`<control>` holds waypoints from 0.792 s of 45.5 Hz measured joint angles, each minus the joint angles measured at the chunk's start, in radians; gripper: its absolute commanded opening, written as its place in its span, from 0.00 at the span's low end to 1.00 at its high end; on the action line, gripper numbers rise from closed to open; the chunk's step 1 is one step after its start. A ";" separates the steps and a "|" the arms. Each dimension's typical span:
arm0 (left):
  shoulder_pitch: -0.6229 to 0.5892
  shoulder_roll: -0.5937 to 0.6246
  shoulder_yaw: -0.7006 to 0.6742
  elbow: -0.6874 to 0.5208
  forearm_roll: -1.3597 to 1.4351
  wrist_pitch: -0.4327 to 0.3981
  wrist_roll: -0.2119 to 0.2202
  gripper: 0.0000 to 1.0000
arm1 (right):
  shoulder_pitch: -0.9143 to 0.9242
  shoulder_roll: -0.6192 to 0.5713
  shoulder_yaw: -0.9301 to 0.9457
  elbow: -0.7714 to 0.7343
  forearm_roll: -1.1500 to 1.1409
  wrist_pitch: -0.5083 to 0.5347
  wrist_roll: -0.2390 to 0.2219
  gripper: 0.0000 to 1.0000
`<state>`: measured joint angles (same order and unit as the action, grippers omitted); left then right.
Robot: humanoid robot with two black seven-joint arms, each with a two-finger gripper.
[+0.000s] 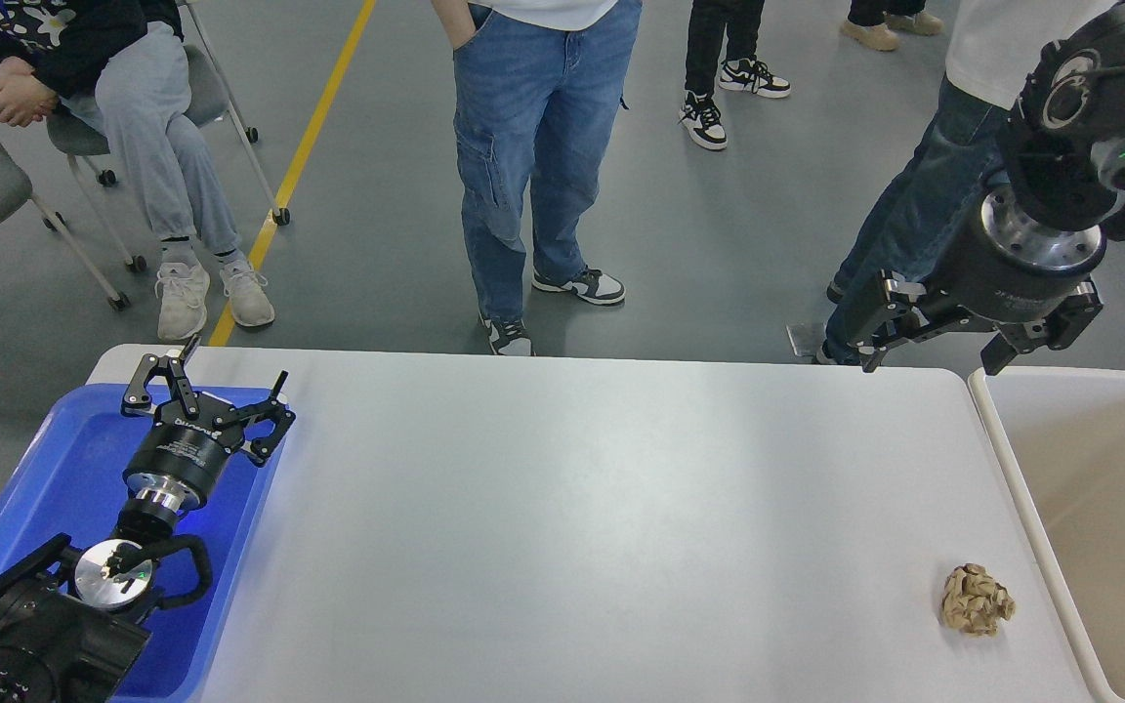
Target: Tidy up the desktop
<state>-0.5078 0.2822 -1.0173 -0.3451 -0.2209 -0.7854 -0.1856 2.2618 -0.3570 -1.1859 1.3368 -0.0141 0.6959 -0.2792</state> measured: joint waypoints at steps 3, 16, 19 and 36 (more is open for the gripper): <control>0.000 0.000 0.000 0.000 0.000 0.000 0.000 1.00 | 0.000 0.001 -0.001 0.000 0.000 0.000 0.000 1.00; 0.000 0.000 0.000 0.000 0.000 0.000 0.000 1.00 | 0.000 0.005 -0.002 -0.001 0.001 0.001 0.000 1.00; 0.000 0.000 0.000 0.000 0.000 0.000 0.000 1.00 | 0.001 0.005 -0.002 -0.001 0.001 0.002 0.000 1.00; 0.000 0.000 0.000 0.000 0.000 0.000 0.000 1.00 | 0.001 0.006 -0.002 -0.002 0.001 0.004 0.001 1.00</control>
<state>-0.5077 0.2823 -1.0170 -0.3451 -0.2209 -0.7854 -0.1856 2.2627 -0.3511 -1.1876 1.3349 -0.0136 0.6997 -0.2783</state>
